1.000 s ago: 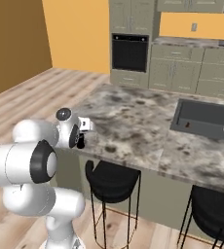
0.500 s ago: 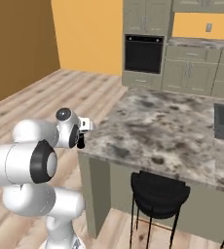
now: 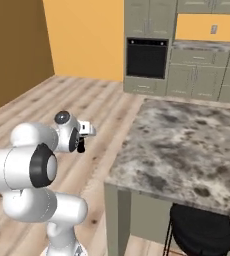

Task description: Place the large bottle from the dining counter next to the other large bottle outside the sink, and place the small bottle from the dining counter next to the other small bottle inside the sink.

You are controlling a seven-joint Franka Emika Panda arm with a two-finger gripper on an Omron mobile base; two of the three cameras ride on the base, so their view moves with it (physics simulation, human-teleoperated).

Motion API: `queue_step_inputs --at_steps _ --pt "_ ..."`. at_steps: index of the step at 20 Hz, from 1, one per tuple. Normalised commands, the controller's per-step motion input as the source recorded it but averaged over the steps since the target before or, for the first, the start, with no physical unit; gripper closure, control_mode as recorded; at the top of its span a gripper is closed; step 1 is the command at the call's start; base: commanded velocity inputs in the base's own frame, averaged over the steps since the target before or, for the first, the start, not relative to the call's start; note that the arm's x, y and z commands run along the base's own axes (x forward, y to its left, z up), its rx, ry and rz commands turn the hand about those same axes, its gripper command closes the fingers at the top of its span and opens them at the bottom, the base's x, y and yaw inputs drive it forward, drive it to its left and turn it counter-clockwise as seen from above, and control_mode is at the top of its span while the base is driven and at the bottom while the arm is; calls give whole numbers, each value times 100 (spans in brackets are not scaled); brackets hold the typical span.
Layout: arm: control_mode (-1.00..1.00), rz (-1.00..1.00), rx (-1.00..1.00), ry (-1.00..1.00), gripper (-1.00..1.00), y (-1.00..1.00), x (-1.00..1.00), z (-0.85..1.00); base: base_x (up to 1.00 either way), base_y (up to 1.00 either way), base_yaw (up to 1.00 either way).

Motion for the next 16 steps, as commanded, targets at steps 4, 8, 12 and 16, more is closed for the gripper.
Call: queue_step_inputs --at_steps 4,8,12,16 --pt "100 0 0 0 100 0 0 0 61 59 -28" --pt "100 0 0 0 100 0 0 0 43 77 -28" --pt "100 0 0 0 100 0 0 0 61 72 -30" --pt "100 0 0 0 100 0 0 0 64 68 -34"
